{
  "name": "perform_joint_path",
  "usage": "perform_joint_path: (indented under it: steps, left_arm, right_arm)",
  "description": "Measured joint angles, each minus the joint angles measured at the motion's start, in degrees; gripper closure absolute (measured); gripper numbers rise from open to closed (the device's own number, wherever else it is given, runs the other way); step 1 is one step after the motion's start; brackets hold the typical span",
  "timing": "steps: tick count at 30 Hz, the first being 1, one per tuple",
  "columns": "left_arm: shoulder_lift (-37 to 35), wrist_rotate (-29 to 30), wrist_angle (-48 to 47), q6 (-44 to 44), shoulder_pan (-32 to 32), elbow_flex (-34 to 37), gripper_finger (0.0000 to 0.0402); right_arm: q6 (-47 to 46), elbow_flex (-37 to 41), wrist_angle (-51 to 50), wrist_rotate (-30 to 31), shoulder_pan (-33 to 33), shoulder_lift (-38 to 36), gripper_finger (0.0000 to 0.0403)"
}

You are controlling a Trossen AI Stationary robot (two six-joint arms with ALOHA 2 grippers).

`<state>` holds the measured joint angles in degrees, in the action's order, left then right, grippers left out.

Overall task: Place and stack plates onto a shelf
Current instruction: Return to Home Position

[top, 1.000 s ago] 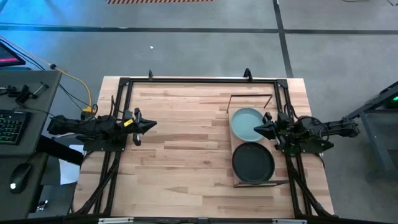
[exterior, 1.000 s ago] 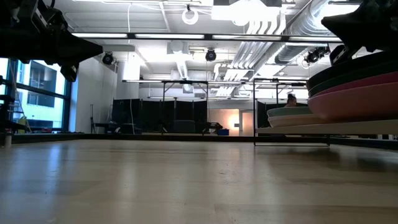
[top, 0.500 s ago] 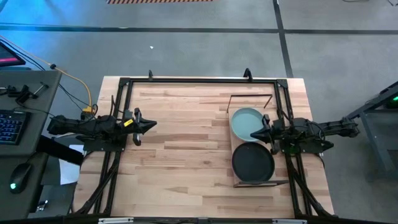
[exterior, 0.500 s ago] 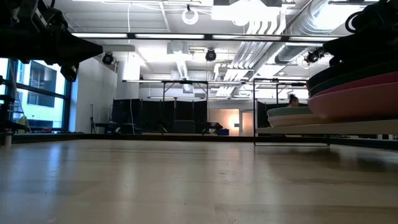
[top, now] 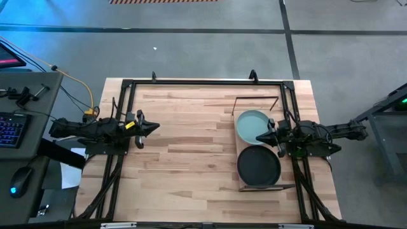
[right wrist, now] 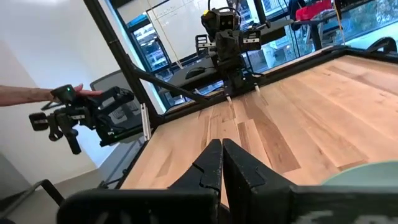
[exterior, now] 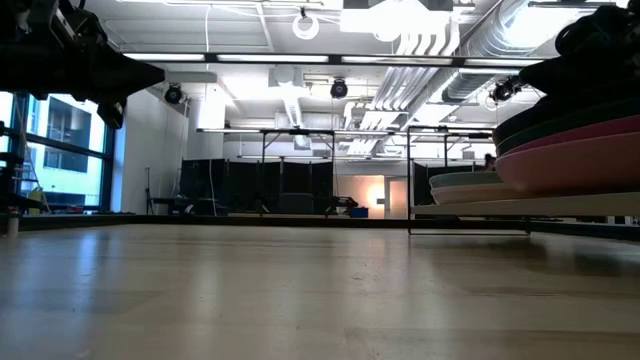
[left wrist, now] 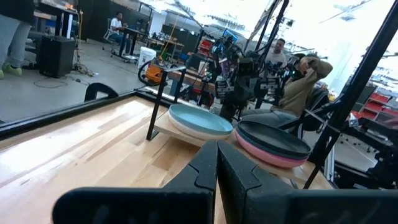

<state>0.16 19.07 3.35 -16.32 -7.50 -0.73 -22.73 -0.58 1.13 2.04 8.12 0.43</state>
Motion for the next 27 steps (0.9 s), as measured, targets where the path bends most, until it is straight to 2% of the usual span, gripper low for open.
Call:
perform_joint_path:
  steps: [27]
  left_arm:
    - [0.2, -0.1, -0.1, 0.0, -2.7, 0.0, 0.0401]
  right_arm:
    - [-1.3, 0.0, -0.1, -0.1, 0.1, 0.0, 0.0402]
